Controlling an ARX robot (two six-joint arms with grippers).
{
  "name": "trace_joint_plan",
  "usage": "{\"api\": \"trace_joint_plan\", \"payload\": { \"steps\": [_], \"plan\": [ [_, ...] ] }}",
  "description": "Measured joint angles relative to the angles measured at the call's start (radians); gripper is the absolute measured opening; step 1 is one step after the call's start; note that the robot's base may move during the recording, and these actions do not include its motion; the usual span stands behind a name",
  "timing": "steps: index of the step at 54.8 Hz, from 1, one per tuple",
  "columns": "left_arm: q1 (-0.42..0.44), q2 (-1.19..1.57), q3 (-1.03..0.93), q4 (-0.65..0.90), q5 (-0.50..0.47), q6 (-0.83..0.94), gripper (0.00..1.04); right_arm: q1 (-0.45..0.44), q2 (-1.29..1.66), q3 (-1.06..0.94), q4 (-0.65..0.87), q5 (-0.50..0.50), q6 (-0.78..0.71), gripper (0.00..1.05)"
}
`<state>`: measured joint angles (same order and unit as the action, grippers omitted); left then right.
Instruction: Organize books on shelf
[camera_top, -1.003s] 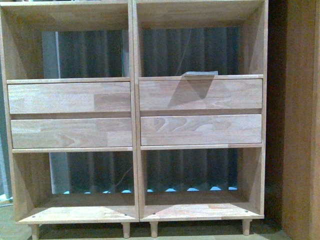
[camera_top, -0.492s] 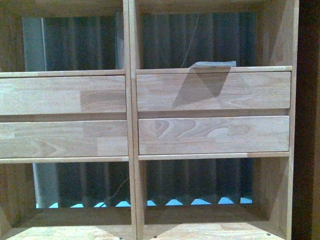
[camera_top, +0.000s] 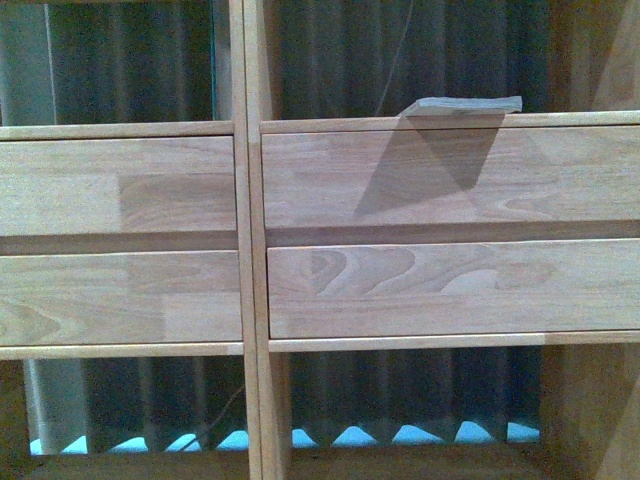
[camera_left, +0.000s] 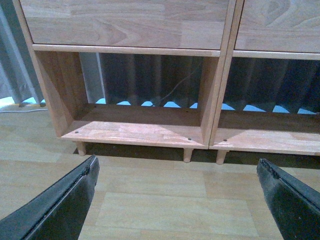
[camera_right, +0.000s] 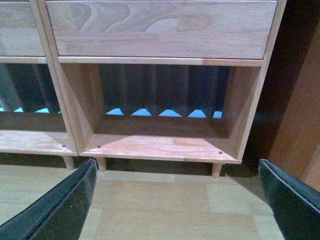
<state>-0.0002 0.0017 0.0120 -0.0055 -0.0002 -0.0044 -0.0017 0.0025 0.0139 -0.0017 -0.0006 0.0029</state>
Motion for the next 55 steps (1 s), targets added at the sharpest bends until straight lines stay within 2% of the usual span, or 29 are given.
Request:
{"api": "trace_joint_plan", "payload": {
  "steps": [55],
  "plan": [
    [0.000,0.001,0.000,0.000,0.000,0.000,0.97,0.000,0.000,0.000,0.000,0.000,0.000,0.98]
  ]
}}
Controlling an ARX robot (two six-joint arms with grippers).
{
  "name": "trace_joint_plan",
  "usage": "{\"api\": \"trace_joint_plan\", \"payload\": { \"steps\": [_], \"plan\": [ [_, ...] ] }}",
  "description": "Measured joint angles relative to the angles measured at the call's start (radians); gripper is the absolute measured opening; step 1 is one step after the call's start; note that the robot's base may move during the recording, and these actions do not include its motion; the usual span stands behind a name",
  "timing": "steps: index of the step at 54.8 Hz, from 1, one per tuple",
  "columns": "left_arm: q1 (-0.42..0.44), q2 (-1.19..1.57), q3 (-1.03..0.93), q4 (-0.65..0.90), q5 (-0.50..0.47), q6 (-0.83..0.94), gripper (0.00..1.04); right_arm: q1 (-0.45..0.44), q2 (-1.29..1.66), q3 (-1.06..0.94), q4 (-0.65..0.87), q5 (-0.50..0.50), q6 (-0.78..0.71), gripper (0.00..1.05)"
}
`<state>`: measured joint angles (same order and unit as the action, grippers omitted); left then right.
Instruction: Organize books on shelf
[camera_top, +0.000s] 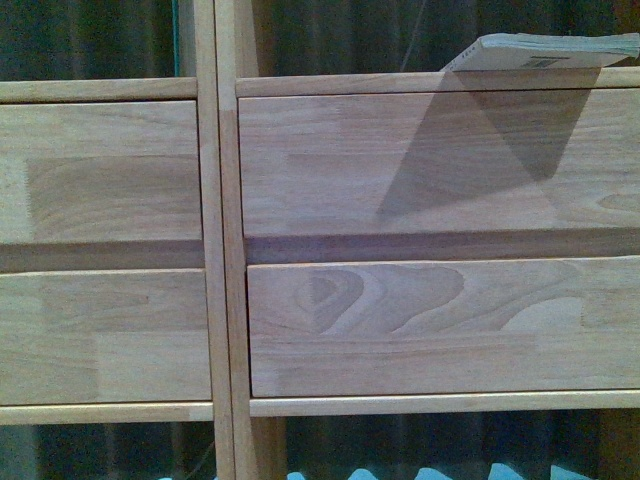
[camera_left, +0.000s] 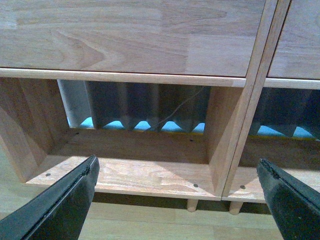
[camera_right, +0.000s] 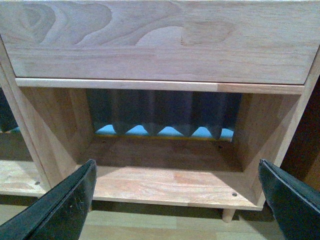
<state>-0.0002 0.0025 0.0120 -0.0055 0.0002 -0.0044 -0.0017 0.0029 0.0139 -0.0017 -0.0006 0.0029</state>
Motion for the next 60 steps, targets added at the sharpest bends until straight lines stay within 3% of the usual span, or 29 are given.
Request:
{"api": "trace_joint_plan", "payload": {
  "steps": [60],
  "plan": [
    [0.000,-0.001,0.000,0.000,0.000,0.000,0.97,0.000,0.000,0.000,0.000,0.000,0.001,0.98]
  ]
}}
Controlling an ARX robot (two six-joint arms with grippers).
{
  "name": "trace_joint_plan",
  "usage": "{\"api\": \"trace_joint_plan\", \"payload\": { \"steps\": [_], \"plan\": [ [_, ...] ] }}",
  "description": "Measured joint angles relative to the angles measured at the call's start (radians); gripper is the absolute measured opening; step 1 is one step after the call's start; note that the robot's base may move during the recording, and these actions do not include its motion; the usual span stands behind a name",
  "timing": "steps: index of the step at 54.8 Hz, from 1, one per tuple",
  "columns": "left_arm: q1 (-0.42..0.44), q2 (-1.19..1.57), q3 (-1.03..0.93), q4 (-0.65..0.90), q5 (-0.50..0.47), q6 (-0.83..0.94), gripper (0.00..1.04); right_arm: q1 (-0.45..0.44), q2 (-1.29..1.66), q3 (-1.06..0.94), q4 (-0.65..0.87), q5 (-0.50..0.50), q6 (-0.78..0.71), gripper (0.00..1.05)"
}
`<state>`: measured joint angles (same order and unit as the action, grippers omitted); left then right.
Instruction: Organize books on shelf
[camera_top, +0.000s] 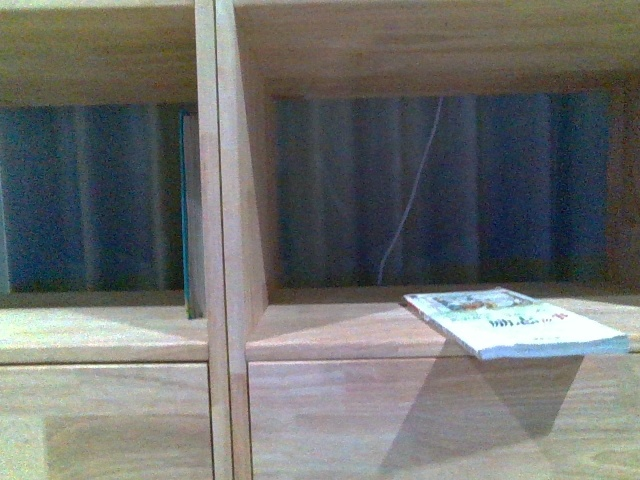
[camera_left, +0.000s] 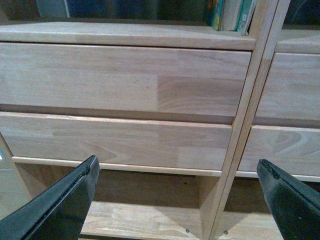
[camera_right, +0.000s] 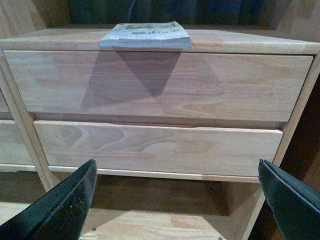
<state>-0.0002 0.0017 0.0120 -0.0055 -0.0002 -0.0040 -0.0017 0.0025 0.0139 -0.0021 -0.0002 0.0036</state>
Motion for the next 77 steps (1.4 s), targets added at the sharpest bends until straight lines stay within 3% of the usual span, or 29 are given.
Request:
{"api": "trace_joint_plan", "payload": {
  "steps": [19,21,25,27,29,31,41,48,58,77],
  "plan": [
    [0.000,0.000,0.000,0.000,0.000,0.000,0.97,0.000,0.000,0.000,0.000,0.000,-0.001,0.98],
    [0.000,0.000,0.000,0.000,0.000,-0.001,0.97,0.016,0.020,-0.002,0.016,0.042,-0.005,0.98],
    [0.000,0.000,0.000,0.000,0.000,0.000,0.97,0.191,0.231,0.002,0.299,0.675,0.037,0.98],
    [0.000,0.000,0.000,0.000,0.000,0.000,0.97,0.208,0.327,0.016,0.267,0.909,0.107,0.98],
    [0.000,0.000,0.000,0.000,0.000,0.000,0.97,0.181,0.409,0.024,0.239,1.077,0.179,0.98],
    [0.000,0.000,0.000,0.000,0.000,0.000,0.97,0.153,0.451,0.034,0.222,1.107,0.225,0.98],
    [0.000,0.000,0.000,0.000,0.000,0.000,0.97,-0.025,0.710,0.188,0.201,0.908,0.528,0.98],
    [0.000,0.000,0.000,0.000,0.000,0.000,0.97,-0.080,0.944,0.303,0.255,0.776,0.703,0.98],
    [0.000,0.000,0.000,0.000,0.000,0.000,0.97,-0.093,1.170,0.446,0.265,0.632,0.887,0.98],
    [0.000,0.000,0.000,0.000,0.000,0.000,0.97,-0.025,1.416,0.711,0.257,0.475,1.116,0.98]
  ]
}}
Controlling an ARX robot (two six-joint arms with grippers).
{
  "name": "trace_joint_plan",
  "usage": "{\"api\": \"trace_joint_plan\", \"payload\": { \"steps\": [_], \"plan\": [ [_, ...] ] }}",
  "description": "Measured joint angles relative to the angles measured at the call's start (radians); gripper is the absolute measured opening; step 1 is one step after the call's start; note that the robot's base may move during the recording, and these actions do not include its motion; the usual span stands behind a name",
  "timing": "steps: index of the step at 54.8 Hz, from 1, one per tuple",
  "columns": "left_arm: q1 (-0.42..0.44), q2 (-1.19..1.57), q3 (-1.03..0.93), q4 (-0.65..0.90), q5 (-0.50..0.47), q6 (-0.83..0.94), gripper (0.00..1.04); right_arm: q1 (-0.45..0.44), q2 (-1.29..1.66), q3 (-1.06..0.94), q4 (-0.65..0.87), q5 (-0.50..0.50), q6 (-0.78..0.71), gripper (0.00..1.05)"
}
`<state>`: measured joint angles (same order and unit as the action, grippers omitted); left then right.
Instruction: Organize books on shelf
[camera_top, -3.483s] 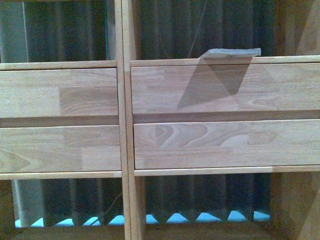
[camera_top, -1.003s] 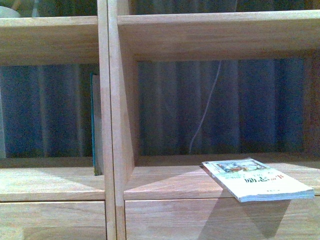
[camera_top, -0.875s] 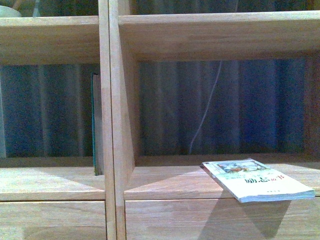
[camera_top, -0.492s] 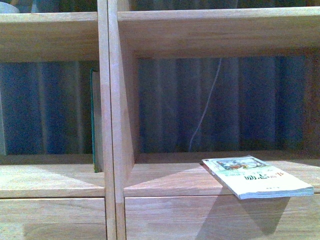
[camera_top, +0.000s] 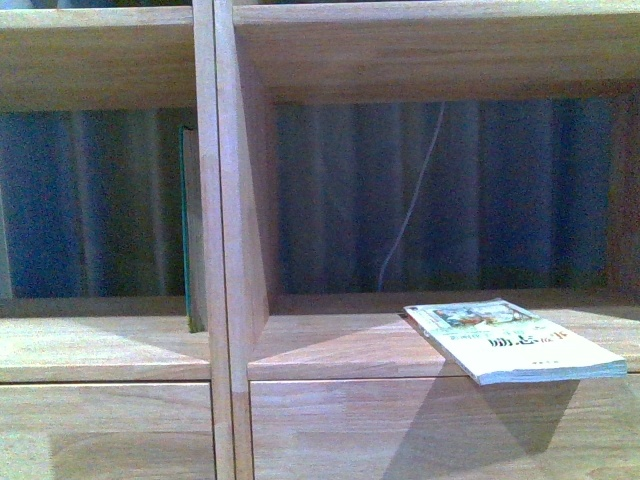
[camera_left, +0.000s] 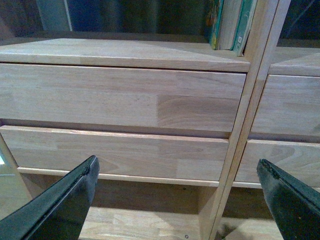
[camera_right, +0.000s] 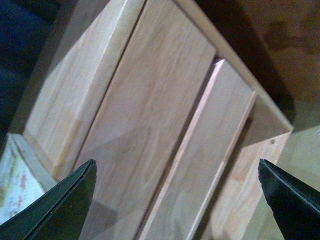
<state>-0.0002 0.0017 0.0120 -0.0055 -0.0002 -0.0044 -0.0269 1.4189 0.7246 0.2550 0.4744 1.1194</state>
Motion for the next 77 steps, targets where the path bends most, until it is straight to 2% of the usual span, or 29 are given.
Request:
{"api": "trace_joint_plan", "payload": {
  "steps": [10,35,77],
  "plan": [
    [0.000,0.000,0.000,0.000,0.000,0.000,0.97,0.019,0.108,0.122,0.003,-0.075,0.093,0.98],
    [0.000,0.000,0.000,0.000,0.000,0.000,0.97,0.128,0.266,0.385,-0.087,-0.145,0.253,0.98],
    [0.000,0.000,0.000,0.000,0.000,0.000,0.97,0.166,0.404,0.559,-0.153,-0.186,0.294,0.98]
  ]
}}
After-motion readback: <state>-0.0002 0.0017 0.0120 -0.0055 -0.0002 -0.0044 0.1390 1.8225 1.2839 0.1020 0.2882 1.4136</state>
